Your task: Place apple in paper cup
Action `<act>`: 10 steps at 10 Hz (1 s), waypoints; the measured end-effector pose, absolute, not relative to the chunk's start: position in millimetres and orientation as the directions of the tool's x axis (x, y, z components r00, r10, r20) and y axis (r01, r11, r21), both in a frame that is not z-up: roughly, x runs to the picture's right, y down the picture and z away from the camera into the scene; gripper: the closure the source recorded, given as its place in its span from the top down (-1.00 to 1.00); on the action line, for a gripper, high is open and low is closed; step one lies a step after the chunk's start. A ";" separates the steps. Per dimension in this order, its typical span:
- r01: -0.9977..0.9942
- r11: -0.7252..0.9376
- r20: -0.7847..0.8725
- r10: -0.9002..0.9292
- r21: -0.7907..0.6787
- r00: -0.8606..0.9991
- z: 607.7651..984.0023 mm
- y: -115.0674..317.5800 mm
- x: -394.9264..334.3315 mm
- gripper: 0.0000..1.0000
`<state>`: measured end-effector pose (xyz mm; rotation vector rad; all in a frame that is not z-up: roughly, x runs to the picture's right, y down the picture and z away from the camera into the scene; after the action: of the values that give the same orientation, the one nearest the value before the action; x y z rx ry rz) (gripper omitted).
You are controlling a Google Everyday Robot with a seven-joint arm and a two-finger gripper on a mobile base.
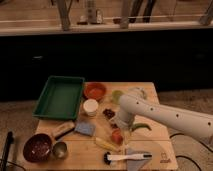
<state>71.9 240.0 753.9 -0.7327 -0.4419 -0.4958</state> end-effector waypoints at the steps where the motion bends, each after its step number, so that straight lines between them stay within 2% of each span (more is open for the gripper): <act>1: 0.569 0.635 0.549 -0.260 -0.523 0.794 756.9 245.1 72.3 0.60; 3: 0.562 0.633 0.554 -0.242 -0.532 0.797 761.1 250.6 78.8 0.59; 4: 0.561 0.632 0.556 -0.237 -0.534 0.796 763.3 252.8 82.0 0.45; 6: 0.556 0.636 0.554 -0.233 -0.535 0.799 763.5 253.6 87.5 0.10; 7: 0.548 0.642 0.554 -0.222 -0.537 0.802 765.6 254.9 93.1 -0.16; 10: 0.547 0.648 0.558 -0.220 -0.530 0.800 766.8 253.6 93.7 -0.74</act>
<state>93.7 253.6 766.8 -0.7471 -0.4761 -0.4551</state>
